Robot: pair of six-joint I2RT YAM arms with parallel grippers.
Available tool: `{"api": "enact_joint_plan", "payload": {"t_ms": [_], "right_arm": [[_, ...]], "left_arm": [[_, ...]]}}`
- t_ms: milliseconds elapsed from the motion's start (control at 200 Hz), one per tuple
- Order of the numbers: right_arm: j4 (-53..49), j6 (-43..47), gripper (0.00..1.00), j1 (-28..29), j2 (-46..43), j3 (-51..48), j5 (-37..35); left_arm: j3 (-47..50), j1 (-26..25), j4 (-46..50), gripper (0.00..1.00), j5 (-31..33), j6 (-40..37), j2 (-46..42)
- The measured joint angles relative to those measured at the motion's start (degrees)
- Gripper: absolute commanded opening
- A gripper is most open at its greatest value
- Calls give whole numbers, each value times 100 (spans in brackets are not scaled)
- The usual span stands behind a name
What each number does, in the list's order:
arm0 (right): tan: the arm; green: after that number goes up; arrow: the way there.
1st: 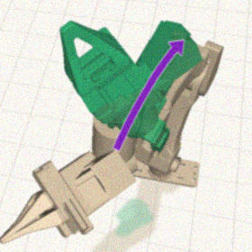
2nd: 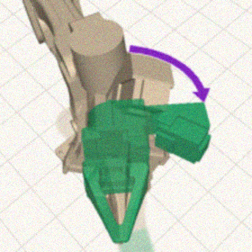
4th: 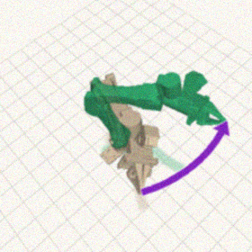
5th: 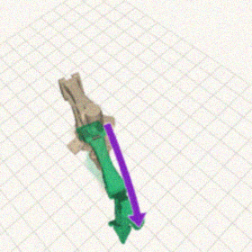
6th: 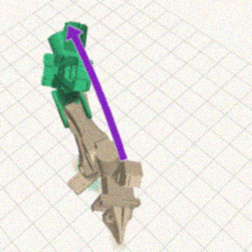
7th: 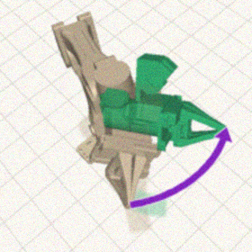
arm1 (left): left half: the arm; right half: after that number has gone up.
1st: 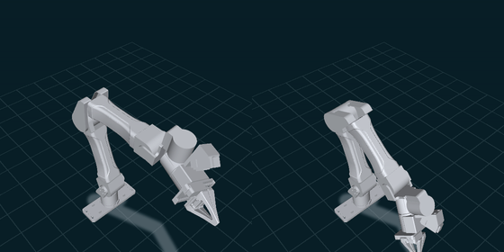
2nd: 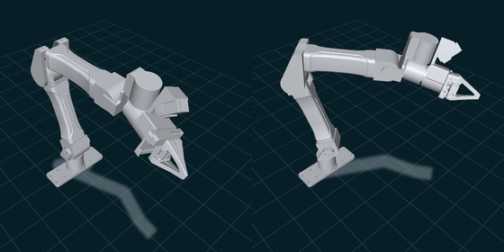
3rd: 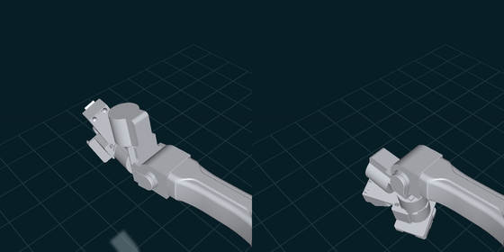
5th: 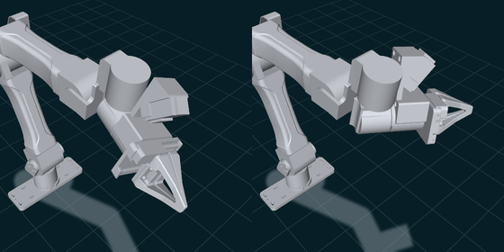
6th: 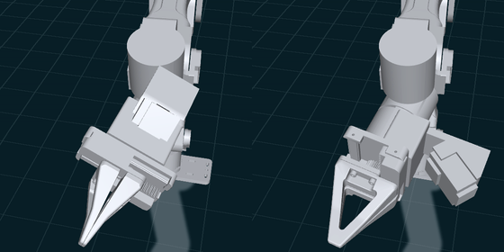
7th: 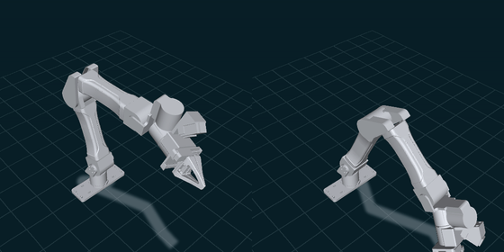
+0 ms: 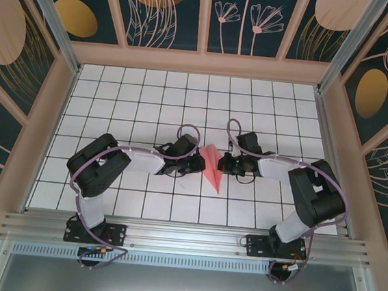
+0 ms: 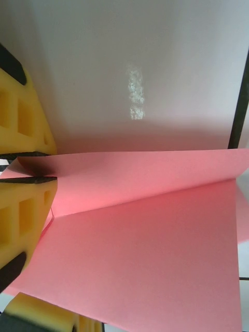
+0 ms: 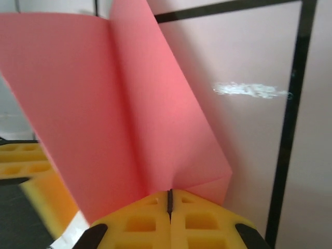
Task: Fold a paper plane with a square sheet of paper (pick it up from the middle)
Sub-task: Turn over a paper plane at the center of the table.
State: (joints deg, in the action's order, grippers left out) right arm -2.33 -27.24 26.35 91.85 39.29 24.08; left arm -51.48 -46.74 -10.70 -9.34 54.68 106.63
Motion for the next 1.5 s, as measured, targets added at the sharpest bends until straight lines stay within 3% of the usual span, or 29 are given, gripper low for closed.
{"api": "enact_joint_plan", "payload": {"t_ms": [170,440,555,696,856,1036,1251,1501], "right_arm": [[197,-13,0,-11,57,-92,-39],[518,-140,0,-11,-59,-302,-33],[466,-181,0,-11,-98,-302,-72],[378,-205,0,-11,-151,-304,-151],[352,-238,0,-11,-162,-306,-168],[361,-317,0,-11,-173,-323,-170],[337,-334,1,-11,-221,-334,-170],[186,-372,16,-4,-450,-334,-177]], "left_arm": [[-31,-15,42,22,28,-68,7],[-111,-52,155,39,101,-146,-57],[-118,-4,535,40,415,-192,-284],[-118,39,752,31,557,-149,-811],[-118,37,291,22,199,103,-1130],[-275,33,-138,18,-251,306,-487],[-433,28,-105,15,-280,409,195],[-330,28,-275,14,-240,461,374]]}}
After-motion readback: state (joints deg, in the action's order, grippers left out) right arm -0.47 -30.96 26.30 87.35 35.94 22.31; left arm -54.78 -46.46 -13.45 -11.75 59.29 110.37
